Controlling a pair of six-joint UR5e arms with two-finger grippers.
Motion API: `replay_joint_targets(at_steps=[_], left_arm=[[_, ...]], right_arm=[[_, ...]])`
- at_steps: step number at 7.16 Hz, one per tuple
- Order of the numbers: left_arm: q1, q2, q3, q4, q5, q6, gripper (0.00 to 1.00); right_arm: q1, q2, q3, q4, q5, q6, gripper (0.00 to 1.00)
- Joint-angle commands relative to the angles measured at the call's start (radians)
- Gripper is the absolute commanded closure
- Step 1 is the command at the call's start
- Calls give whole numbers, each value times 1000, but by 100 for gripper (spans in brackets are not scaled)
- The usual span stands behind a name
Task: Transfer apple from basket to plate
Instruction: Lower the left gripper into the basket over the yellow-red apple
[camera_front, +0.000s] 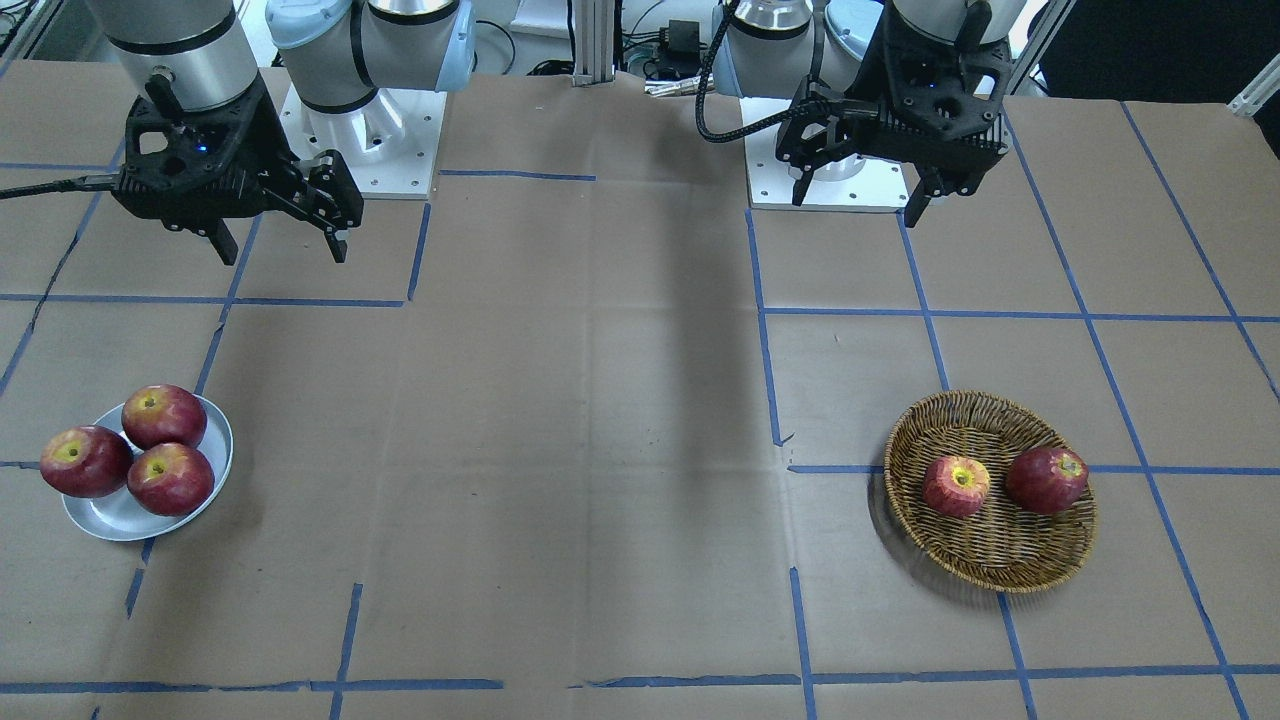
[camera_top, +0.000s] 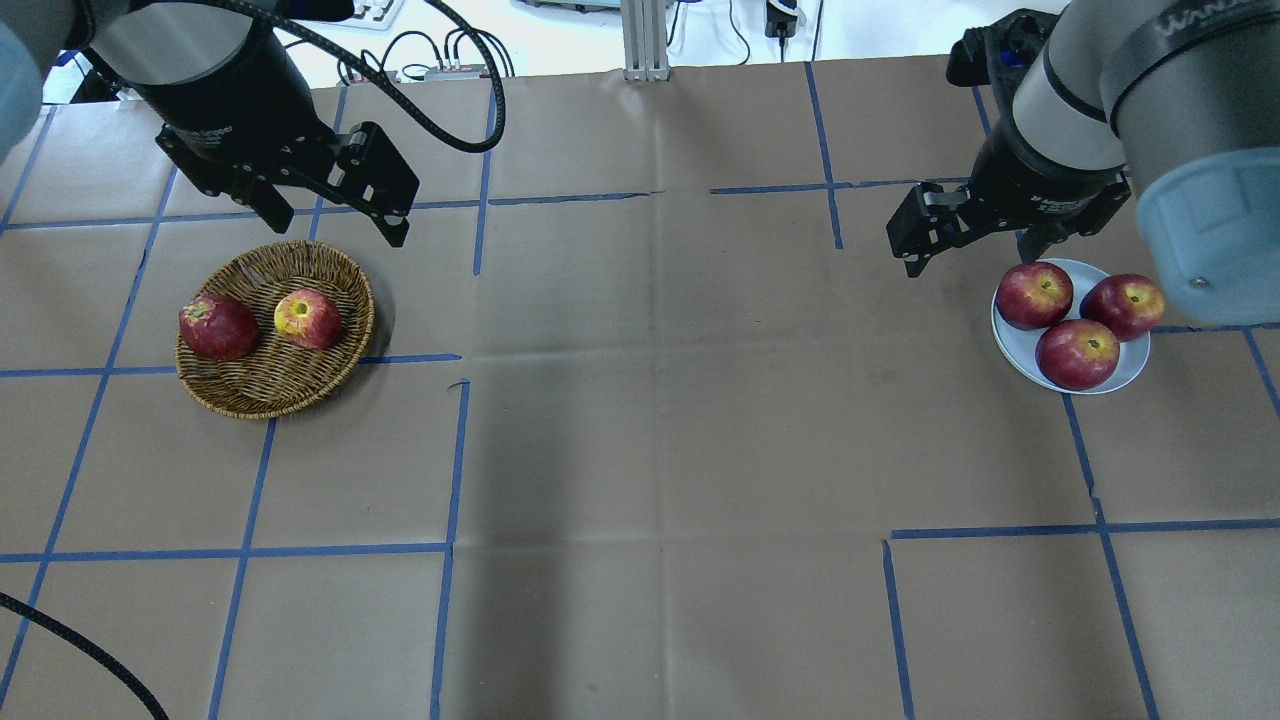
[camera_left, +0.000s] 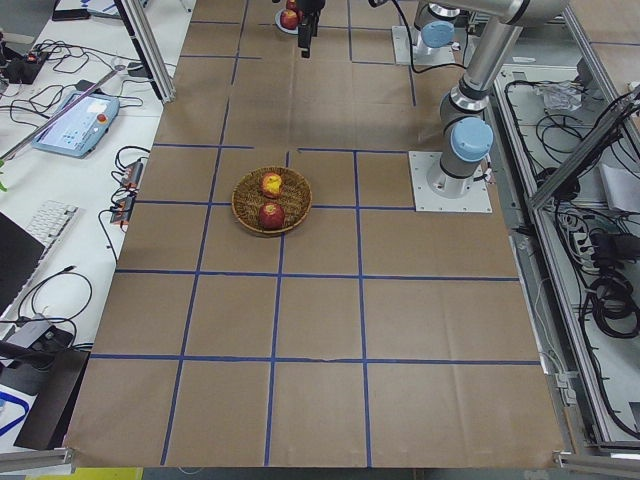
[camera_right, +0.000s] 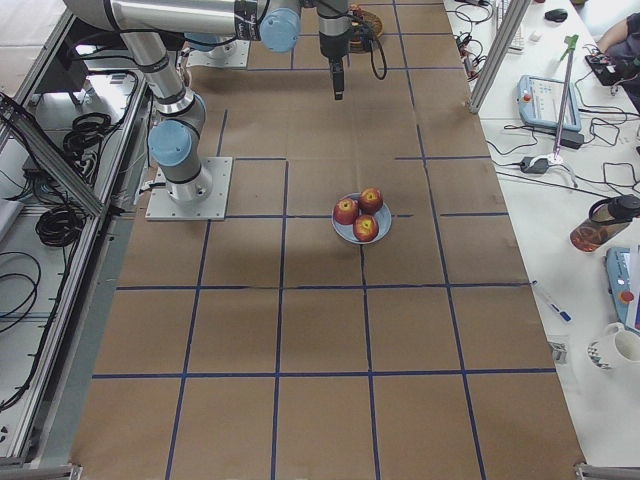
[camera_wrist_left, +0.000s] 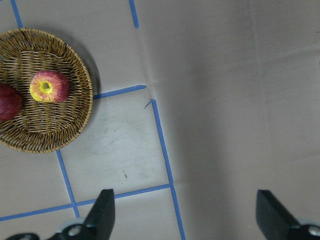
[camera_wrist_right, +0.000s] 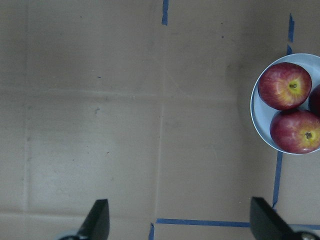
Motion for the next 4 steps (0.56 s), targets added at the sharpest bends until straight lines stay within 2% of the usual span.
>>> replay_joint_targets(at_steps=[1,2,4], left_arm=[[23,-9,-35,11,-2,29,1],[67,-9,-97,66,-2,171,2],[187,-12,-310,292,-1,320,1]], right_arm=[[0,0,0,0,0,-2,0],[0,0,0,0,0,-2,0],[0,0,0,0,0,-2,0]])
